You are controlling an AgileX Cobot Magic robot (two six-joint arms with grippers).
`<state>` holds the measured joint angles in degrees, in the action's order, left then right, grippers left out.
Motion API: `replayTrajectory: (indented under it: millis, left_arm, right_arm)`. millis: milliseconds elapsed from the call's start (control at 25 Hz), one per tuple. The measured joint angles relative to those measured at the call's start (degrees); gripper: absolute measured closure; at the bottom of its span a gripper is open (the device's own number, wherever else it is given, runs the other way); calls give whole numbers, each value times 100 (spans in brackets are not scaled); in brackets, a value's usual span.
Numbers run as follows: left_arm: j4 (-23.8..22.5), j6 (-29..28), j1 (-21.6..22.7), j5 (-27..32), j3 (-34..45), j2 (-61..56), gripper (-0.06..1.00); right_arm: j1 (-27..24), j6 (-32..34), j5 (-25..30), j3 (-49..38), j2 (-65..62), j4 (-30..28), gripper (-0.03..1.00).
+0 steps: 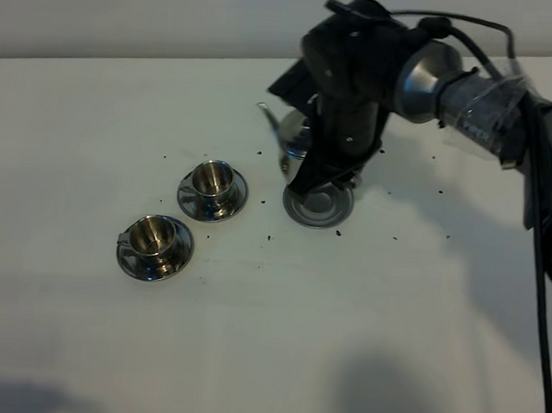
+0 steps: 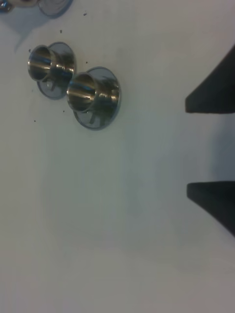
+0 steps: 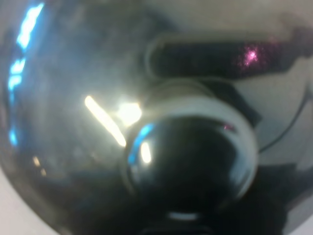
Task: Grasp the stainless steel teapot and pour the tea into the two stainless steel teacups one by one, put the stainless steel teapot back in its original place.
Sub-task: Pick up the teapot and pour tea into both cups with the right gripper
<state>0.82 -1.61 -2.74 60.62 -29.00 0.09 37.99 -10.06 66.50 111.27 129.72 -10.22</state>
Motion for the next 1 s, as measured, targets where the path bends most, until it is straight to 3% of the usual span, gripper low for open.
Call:
replayTrajectory:
  millis: [360, 520, 1000]
  left_arm:
    - [0, 0, 0, 0, 0, 0, 58]
    - [0, 0, 0, 0, 0, 0, 58]
    - [0, 0, 0, 0, 0, 0, 58]
  right_arm:
    - [656, -1390, -20, 94, 0, -1479, 79]
    - [712, -1895, -152, 94, 0, -1701, 79]
    - [1125, -2014, -300, 101, 332, -2994, 79]
